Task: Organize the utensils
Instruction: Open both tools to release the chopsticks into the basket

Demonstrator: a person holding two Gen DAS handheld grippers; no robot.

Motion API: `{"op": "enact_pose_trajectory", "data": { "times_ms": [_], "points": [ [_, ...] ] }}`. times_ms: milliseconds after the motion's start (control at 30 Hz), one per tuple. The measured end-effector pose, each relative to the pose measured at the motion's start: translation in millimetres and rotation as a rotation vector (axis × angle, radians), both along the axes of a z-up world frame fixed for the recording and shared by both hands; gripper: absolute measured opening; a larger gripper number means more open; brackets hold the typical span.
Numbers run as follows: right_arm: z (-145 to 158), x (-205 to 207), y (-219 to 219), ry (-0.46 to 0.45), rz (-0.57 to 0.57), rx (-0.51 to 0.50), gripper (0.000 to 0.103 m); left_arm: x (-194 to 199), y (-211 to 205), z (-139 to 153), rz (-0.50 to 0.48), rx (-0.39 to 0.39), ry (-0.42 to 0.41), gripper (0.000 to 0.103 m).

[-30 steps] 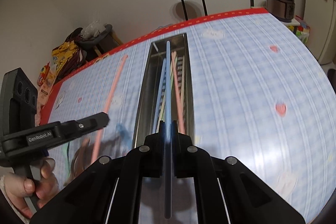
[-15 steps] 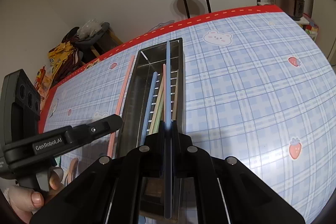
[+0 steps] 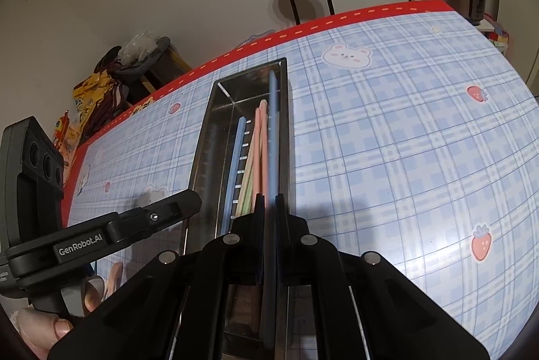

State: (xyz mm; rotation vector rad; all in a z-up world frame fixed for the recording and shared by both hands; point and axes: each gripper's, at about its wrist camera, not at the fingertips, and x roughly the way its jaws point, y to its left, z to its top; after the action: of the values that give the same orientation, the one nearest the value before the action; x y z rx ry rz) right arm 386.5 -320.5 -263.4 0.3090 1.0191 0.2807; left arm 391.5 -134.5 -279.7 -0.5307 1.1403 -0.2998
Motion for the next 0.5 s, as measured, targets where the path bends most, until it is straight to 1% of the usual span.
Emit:
{"op": "enact_pose_trajectory", "data": {
  "times_ms": [100,133,167,200,233,267,300,333,367,400,467,500],
  "points": [
    [7,-2,-1,-0.015,-0.006,-0.02,0.01,-2,5,6,0.001,0.006,-0.01,0.029],
    [9,-4,-1,-0.02,-0.011,-0.025,0.017,-3,7,9,0.003,0.008,-0.017,0.031],
    [12,-6,-1,-0.024,-0.017,-0.031,0.029,-5,9,11,0.005,0.01,-0.021,0.034],
    [14,-9,-1,-0.029,-0.027,-0.038,0.035,-7,12,13,0.009,0.013,-0.027,0.041],
    [17,-11,-2,-0.033,-0.033,-0.04,0.045,-10,15,16,0.013,0.016,-0.035,0.046],
    [18,-14,-1,-0.035,-0.037,-0.042,0.052,-14,19,19,0.017,0.022,-0.044,0.048],
    [20,-18,0,-0.035,-0.041,-0.048,0.055,-17,23,22,0.02,0.028,-0.05,0.052],
    [22,-21,0,-0.035,-0.045,-0.054,0.064,-21,28,25,0.025,0.04,-0.057,0.058],
    [23,-24,1,-0.034,-0.05,-0.059,0.074,-24,31,27,0.029,0.046,-0.06,0.06],
    [25,-29,3,-0.034,-0.055,-0.063,0.078,-28,37,29,0.034,0.051,-0.063,0.064],
    [27,-37,5,-0.033,-0.06,-0.074,0.089,-37,48,33,0.052,0.068,-0.066,0.077],
    [29,-42,7,-0.031,-0.063,-0.084,0.091,-42,56,35,0.07,0.078,-0.069,0.086]
  ]
}}
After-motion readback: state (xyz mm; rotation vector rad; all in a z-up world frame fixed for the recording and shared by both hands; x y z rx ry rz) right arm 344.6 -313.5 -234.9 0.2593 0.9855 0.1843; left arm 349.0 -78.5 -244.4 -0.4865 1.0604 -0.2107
